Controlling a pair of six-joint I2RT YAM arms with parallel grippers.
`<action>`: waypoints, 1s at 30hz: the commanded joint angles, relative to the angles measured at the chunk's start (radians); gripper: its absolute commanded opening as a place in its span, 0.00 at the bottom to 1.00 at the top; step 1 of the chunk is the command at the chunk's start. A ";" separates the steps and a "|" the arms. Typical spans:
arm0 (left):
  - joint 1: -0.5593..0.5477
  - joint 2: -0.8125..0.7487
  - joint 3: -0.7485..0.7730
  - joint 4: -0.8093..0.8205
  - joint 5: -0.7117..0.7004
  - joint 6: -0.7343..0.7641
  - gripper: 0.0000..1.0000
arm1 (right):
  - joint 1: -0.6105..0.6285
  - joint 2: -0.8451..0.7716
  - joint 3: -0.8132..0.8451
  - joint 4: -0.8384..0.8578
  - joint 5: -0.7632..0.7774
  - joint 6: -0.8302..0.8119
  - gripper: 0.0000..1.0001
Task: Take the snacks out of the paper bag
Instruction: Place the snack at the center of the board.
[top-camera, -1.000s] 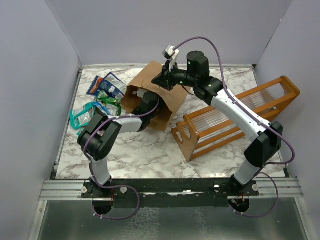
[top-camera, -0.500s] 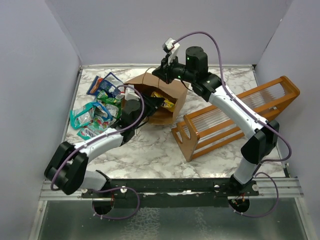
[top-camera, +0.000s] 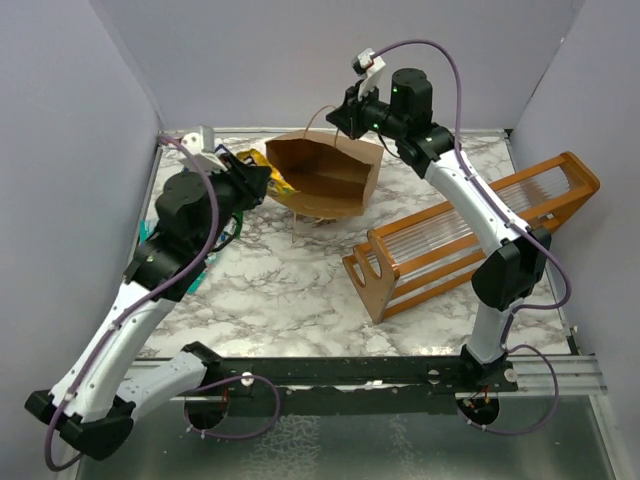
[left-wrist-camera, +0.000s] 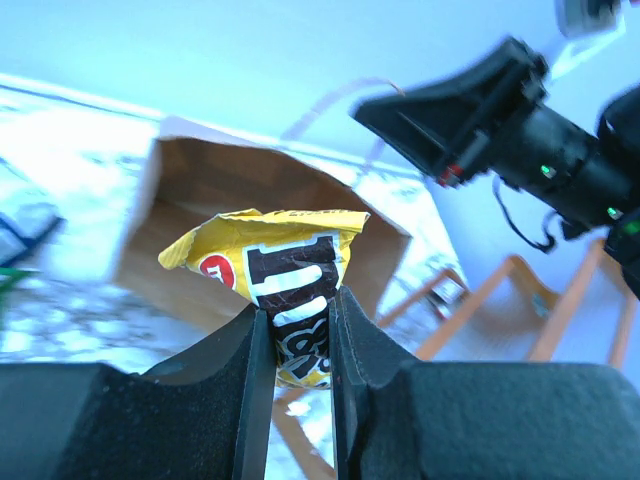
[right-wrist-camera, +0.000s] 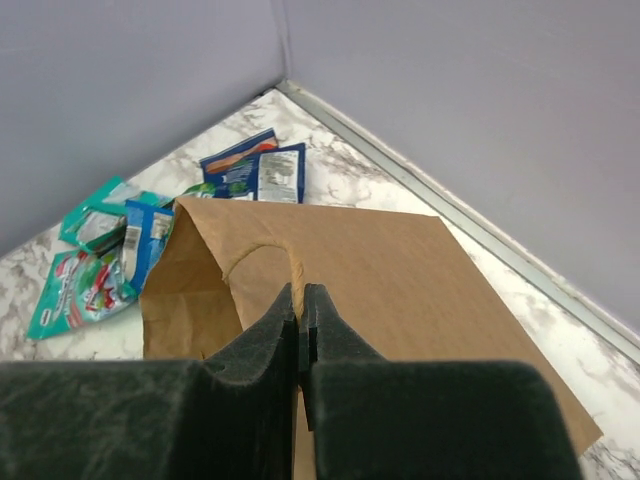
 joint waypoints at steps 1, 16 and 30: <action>0.009 -0.010 0.106 -0.330 -0.303 0.212 0.10 | -0.027 0.016 0.070 -0.039 -0.022 0.013 0.02; 0.594 0.276 -0.171 -0.333 0.103 0.144 0.01 | -0.101 -0.017 0.106 -0.053 -0.230 0.057 0.02; 0.707 0.383 -0.443 -0.144 0.201 0.024 0.25 | -0.068 -0.034 0.152 0.077 -0.484 0.428 0.02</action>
